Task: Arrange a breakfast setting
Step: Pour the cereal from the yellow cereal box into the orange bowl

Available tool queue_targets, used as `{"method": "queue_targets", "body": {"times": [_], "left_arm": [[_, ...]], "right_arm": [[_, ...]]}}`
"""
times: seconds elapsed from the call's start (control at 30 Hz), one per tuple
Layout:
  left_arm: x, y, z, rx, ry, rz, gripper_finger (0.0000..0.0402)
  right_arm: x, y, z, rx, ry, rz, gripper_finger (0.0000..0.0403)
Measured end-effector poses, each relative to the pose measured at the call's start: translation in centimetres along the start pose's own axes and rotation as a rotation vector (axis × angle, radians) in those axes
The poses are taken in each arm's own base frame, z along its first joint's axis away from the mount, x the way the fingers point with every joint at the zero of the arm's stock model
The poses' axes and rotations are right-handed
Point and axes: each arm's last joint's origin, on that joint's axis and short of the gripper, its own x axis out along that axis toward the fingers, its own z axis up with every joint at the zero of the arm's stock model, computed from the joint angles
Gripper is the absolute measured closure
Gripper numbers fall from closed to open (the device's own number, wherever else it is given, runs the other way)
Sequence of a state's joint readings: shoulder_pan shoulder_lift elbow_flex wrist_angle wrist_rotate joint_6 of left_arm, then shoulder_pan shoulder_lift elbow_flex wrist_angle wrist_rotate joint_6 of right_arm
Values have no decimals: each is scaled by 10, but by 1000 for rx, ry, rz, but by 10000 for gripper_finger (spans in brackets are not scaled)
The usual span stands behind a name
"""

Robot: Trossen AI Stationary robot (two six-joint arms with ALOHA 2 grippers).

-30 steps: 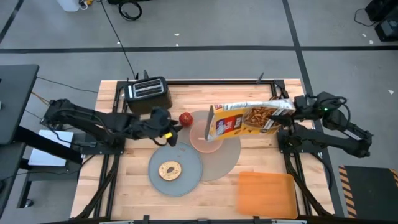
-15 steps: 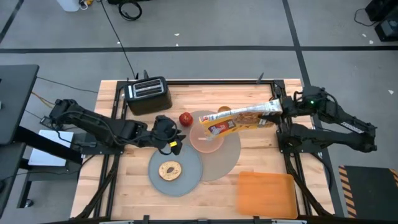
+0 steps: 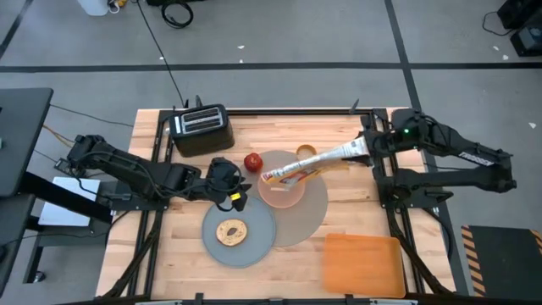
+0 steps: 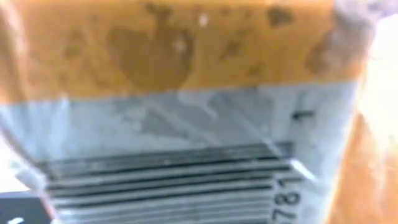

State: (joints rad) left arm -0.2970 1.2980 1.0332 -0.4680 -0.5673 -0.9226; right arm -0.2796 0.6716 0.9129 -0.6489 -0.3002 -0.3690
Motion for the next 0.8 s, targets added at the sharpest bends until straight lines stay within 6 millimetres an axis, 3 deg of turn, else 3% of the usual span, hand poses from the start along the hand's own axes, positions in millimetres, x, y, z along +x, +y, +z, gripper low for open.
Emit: {"method": "queue_targets", "body": {"times": [0.4, 0.53, 0.8], "left_arm": [[0, 5, -2, 10, 57, 23, 230], [2, 8, 0, -3, 81, 15, 230], [-3, 15, 8, -24, 86, 11, 230]], "right_arm": [[20, -3, 20, -135, 85, 52, 252], [29, -5, 25, -181, 175, 82, 252], [40, -4, 41, -255, 192, 123, 252]]}}
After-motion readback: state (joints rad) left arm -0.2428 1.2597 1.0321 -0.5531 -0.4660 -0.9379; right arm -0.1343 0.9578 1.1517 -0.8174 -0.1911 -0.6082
